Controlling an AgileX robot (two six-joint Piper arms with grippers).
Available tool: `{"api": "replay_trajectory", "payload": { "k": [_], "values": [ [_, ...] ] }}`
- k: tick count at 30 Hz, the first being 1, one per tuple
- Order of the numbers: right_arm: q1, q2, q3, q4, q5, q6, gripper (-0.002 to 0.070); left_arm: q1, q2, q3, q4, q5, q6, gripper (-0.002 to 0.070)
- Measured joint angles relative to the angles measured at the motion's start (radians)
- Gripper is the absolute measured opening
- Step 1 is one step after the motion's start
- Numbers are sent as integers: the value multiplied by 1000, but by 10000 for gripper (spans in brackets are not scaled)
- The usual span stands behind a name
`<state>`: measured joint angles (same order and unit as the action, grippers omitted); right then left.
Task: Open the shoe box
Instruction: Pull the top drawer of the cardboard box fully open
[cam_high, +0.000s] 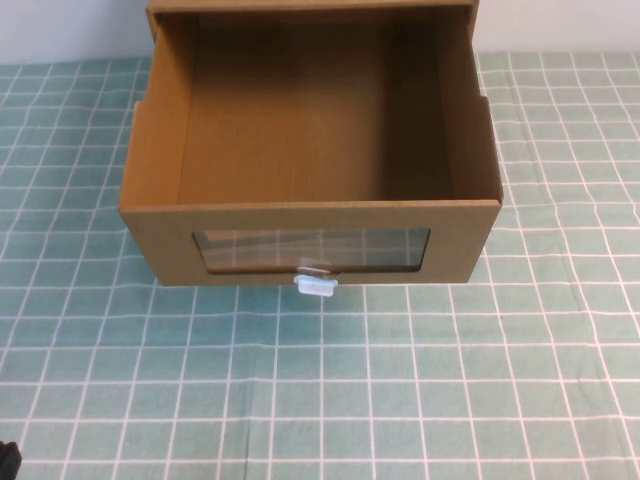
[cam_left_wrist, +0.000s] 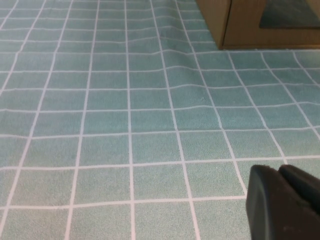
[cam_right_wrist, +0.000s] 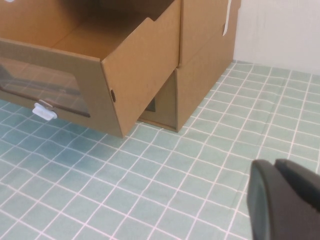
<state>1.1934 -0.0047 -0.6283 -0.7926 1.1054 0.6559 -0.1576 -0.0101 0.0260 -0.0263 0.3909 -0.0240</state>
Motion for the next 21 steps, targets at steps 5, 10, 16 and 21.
{"api": "replay_trajectory", "payload": {
  "k": [5,10,16,21],
  "values": [
    [0,0,0,0,0,0,-14,0,0,0,0,2,0,-6],
    [0,0,0,0,0,0,-14,0,0,0,0,2,2,-5],
    [-40,-13,11,9,0,6,-14,0,-1,0,0,2,2,-5],
    [-316,-15,37,110,-128,66,-14,0,-1,0,0,2,2,-6]
  ]
}}
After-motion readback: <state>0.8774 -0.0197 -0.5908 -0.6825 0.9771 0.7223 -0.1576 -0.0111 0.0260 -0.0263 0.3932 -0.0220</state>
